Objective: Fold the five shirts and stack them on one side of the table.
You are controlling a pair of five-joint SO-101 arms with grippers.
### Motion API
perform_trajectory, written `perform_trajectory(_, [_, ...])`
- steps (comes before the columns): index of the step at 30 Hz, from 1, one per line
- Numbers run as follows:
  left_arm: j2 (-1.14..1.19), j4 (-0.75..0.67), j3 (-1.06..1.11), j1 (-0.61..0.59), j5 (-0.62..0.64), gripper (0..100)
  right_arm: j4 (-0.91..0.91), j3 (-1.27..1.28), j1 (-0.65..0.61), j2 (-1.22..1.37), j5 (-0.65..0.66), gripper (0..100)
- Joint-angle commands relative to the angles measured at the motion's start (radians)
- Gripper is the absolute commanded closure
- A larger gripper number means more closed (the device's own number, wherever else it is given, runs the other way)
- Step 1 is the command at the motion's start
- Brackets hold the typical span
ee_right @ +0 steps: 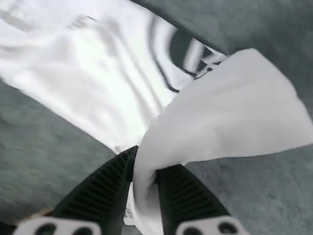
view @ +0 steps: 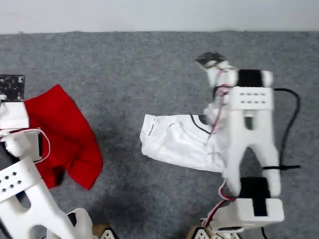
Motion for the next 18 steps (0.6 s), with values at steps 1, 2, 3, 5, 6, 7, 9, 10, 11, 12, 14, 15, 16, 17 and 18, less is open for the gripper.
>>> perform_trajectory(1, [-0.020, -0.028, -0.004, 0.003, 0.005, 98, -0.053, -0.046, -0.122, -0.054, -0.066, 98.8])
perform_trajectory(2, [-0.020, -0.028, -0.004, 0.003, 0.005, 98, -0.076, -0.044, -0.148, -0.053, -0.075, 98.8])
perform_trajectory(3, [-0.020, -0.028, -0.004, 0.003, 0.005, 98, -0.101, -0.044, -0.173, -0.045, -0.084, 98.8])
perform_trajectory(5, [-0.020, -0.028, -0.004, 0.005, 0.005, 98, -0.142, -0.044, -0.216, -0.012, -0.095, 98.8])
perform_trajectory(6, [-0.020, -0.028, -0.004, 0.006, 0.005, 98, -0.156, -0.044, -0.236, 0.015, -0.095, 98.8])
perform_trajectory(7, [-0.020, -0.028, -0.004, 0.006, 0.005, 98, -0.165, -0.044, -0.252, 0.042, -0.095, 98.8])
perform_trajectory(9, [-0.020, -0.028, -0.004, 0.005, 0.005, 98, -0.183, -0.046, -0.275, 0.102, -0.095, 98.8])
perform_trajectory(10, [-0.020, -0.029, -0.004, 0.003, 0.003, 98, -0.193, -0.046, -0.285, 0.127, -0.095, 98.8])
perform_trajectory(11, [-0.020, -0.035, -0.002, 0.003, 0.003, 98, -0.203, -0.046, -0.292, 0.148, -0.094, 98.8])
perform_trajectory(12, [-0.020, -0.041, -0.002, 0.003, 0.005, 98, -0.214, -0.046, -0.302, 0.168, -0.091, 98.8])
perform_trajectory(14, [-0.020, -0.049, -0.002, 0.003, 0.005, 98, -0.232, -0.051, -0.318, 0.200, -0.091, 98.7])
perform_trajectory(15, [-0.020, -0.055, -0.001, 0.003, 0.005, 98, -0.239, -0.051, -0.328, 0.213, -0.089, 98.5])
perform_trajectory(16, [-0.020, -0.055, -0.001, 0.006, 0.005, 98, -0.240, -0.051, -0.338, 0.226, -0.089, 97.3])
perform_trajectory(17, [-0.020, -0.055, -0.001, 0.006, 0.005, 98, -0.239, -0.052, -0.349, 0.234, -0.089, 95.0])
perform_trajectory(18, [-0.020, -0.055, -0.001, 0.008, 0.005, 98, -0.237, -0.052, -0.361, 0.240, -0.089, 91.6])
